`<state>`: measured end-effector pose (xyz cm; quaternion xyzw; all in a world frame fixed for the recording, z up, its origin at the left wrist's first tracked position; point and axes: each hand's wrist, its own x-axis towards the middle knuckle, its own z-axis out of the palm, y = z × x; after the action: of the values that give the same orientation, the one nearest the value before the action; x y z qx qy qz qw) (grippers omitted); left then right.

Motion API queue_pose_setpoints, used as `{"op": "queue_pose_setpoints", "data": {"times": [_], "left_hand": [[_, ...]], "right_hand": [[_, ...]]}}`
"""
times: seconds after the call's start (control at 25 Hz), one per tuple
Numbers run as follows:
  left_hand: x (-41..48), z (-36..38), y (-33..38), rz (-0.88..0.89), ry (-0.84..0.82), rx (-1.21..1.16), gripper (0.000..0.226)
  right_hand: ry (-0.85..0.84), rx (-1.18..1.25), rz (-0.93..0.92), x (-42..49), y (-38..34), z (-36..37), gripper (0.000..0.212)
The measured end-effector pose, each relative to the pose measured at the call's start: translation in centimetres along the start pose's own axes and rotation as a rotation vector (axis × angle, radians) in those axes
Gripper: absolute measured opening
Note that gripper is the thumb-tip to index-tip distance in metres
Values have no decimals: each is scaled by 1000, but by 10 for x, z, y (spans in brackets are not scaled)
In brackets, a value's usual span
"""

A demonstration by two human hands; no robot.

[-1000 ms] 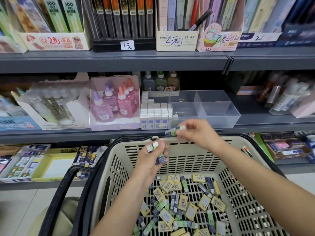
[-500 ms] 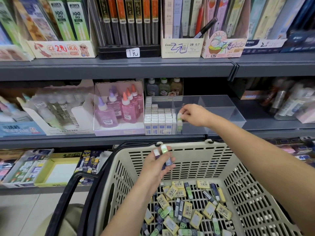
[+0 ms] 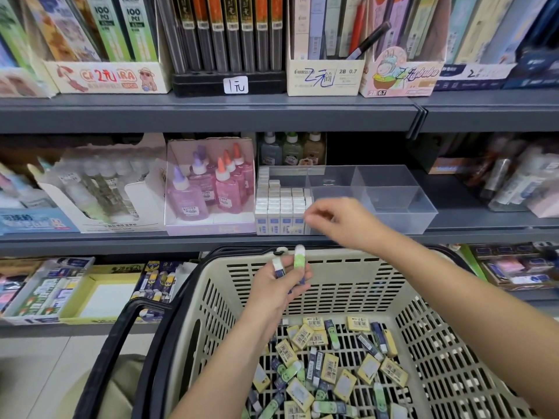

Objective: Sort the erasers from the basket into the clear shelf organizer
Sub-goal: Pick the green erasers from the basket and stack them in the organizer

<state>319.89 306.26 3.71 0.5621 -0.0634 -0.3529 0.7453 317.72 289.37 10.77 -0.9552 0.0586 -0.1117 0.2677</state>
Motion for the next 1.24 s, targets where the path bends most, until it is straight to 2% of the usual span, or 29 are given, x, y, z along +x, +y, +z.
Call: {"op": "queue_pose_setpoints", "data": {"times": [0.08, 0.12, 0.24, 0.36, 0.4, 0.52, 0.6, 0.76, 0.92, 1.08, 1.16, 1.24], "left_hand": [[-1, 2, 2, 8, -46, 9, 18], [-2, 4, 4, 12, -63, 14, 20], [1, 9, 9, 30, -72, 46, 18], [8, 14, 20, 62, -38, 38, 18], [12, 14, 25, 82, -2, 33, 16], [20, 6, 41, 142, 96, 15, 11], [23, 0, 45, 166, 93, -18, 17], [24, -3, 38, 213, 84, 114, 7], [25, -7, 35, 329, 110, 279, 19], [27, -2, 40, 318, 106, 313, 19], [30, 3, 42, 323, 114, 367, 20], [32, 8, 43, 336, 116, 414, 21]], "right_hand": [[-283, 120, 24, -18, -7, 3, 26], [-339, 172, 49, -24, -7, 4, 29], [-229, 331, 147, -28, -5, 2, 25], [-160, 399, 204, -19, -3, -12, 10], [-118, 406, 205, -13, -1, -20, 6], [113, 400, 223, 11, 15, -47, 9], [221, 274, 263, 27, 26, -52, 3], [132, -25, 250, 44, 37, -23, 14], [22, -29, 273, 47, 45, -2, 17], [-69, -78, 266, 48, 49, 4, 24], [-41, -135, 225, 45, 45, 1, 27], [89, -101, 162, 37, 35, -2, 25]]}}
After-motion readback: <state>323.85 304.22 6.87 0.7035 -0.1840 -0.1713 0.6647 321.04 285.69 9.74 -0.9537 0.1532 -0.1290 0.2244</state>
